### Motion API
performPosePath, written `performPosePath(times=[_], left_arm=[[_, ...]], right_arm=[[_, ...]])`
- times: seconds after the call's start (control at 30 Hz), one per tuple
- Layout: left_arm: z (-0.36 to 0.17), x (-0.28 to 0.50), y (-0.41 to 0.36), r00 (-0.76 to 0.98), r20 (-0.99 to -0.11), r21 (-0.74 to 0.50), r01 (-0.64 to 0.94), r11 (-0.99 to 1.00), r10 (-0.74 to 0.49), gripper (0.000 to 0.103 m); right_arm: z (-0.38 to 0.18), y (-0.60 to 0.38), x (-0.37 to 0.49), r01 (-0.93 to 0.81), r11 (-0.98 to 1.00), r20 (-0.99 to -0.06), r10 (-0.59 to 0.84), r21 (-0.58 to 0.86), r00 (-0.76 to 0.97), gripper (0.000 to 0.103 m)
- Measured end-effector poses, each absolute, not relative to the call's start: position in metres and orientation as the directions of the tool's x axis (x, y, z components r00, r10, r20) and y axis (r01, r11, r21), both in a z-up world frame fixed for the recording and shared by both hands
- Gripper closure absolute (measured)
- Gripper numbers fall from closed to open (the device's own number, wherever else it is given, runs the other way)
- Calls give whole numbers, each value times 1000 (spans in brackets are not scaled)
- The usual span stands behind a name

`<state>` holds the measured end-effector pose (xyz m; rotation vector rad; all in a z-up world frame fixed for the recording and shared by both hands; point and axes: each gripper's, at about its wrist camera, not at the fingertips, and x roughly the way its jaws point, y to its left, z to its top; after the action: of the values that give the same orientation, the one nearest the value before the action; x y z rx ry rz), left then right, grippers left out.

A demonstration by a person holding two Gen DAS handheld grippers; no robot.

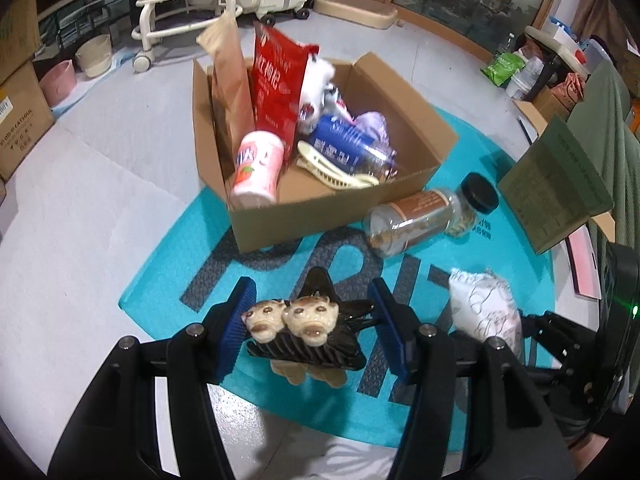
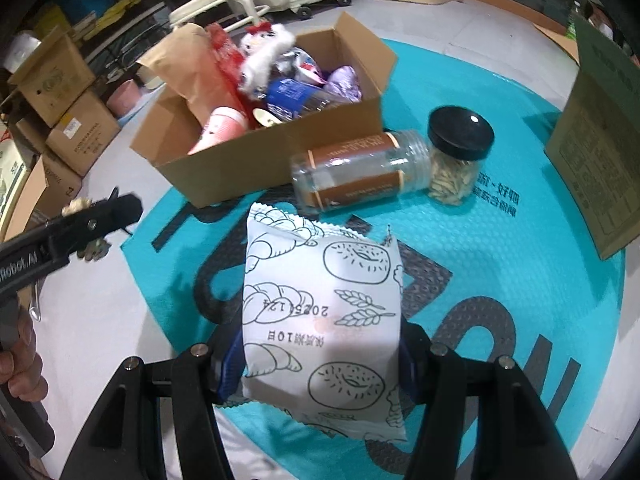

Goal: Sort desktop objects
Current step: 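Carry the hair clip and bread-print pouch over the box with both tools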

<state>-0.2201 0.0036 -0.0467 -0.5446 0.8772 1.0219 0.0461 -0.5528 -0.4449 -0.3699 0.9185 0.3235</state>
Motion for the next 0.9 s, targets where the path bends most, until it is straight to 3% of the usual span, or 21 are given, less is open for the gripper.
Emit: performPosePath(times=[0.57,0.9], left_arm=[[-2,-194,41,270,-774,48,-877,479,572,46],[2,-189,81,282,-758,10,-896,443,588,46]], right_arm=[[-392,-507,72,-494,849,-753,199,-187,627,41],[-370,-481,118,-501,840,-716,216,-210,664,41]])
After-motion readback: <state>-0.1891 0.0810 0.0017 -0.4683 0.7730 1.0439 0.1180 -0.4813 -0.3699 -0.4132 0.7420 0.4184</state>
